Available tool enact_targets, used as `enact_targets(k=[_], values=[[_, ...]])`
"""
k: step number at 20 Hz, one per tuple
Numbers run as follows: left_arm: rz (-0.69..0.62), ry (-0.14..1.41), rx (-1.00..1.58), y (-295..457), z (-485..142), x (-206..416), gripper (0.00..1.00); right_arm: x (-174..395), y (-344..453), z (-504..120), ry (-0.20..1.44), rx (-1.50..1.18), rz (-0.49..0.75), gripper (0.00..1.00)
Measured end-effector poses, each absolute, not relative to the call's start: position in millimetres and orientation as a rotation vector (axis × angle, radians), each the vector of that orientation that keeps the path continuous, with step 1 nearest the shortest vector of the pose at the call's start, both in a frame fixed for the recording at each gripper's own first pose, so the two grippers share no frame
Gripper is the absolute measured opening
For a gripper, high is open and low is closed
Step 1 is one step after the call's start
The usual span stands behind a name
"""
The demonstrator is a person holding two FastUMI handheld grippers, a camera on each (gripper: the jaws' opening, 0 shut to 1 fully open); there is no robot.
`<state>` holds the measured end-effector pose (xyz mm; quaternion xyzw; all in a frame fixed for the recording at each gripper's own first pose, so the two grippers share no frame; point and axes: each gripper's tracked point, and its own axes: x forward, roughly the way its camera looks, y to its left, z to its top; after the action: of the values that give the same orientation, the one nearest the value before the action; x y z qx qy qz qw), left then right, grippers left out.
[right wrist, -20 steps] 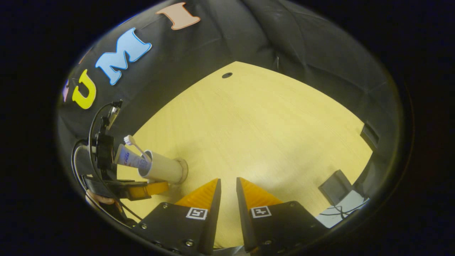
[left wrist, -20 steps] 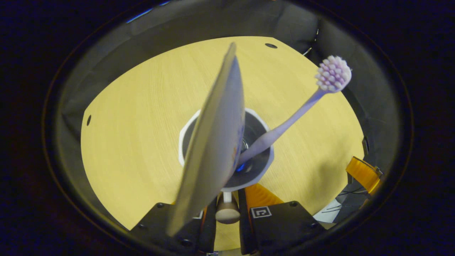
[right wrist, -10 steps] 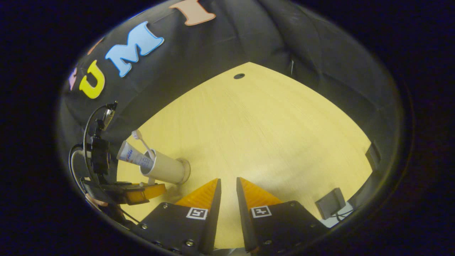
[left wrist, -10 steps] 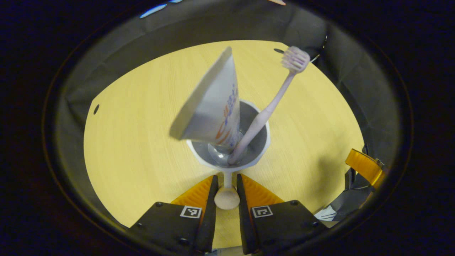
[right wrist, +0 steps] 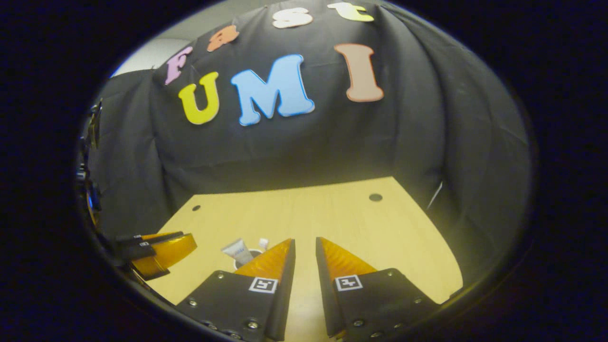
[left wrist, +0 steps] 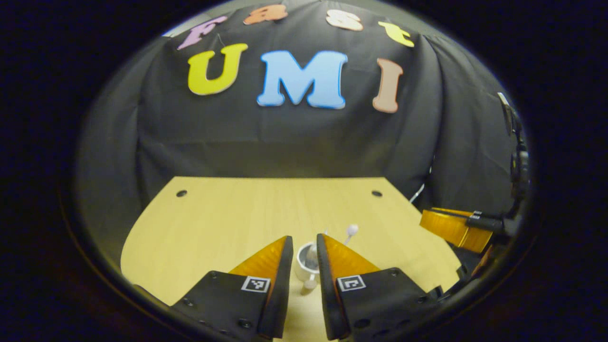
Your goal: Put the toothbrush and toothpaste on the desktop into the cup, then pick up the cup and place it on the coaster on the desktop.
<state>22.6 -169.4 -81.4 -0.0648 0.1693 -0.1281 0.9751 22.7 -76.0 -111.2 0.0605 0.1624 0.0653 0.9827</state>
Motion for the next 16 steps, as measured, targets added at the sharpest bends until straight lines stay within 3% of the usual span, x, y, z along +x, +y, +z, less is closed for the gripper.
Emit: enact_targets(k=[3,4,5,6,7,8,10,12,15,16], values=[[-0.254,0.211,-0.206,-181,-24,16,0.52,24,-62,-51,0.192,0.119,0.173,0.29],[-0.251,0.180,-0.207,-185,-13,14,0.67,22,-63,-44,0.159,0.111,0.168,0.29],[-0.249,0.154,-0.202,-185,-3,13,0.69,21,-62,-34,0.133,0.106,0.166,0.29],[-0.246,0.131,-0.189,-182,4,11,0.67,21,-61,-31,0.118,0.099,0.163,0.36],[-0.238,0.112,-0.169,-177,9,10,0.75,18,-62,-27,0.106,0.101,0.155,0.52],[-0.223,0.090,-0.149,-173,17,9,0.77,18,-62,-25,0.094,0.109,0.150,0.47],[-0.200,0.029,-0.119,-171,38,7,0.87,16,-61,-17,0.073,0.125,0.155,0.61],[-0.182,-0.047,-0.116,-171,58,3,0.88,19,-61,-15,0.064,0.135,0.156,0.75],[-0.153,-0.095,-0.088,-167,70,-2,0.87,18,-68,-11,0.055,0.152,0.138,0.70],[-0.147,-0.095,-0.073,-166,68,-3,0.87,18,-69,-8,0.049,0.159,0.137,0.75]])
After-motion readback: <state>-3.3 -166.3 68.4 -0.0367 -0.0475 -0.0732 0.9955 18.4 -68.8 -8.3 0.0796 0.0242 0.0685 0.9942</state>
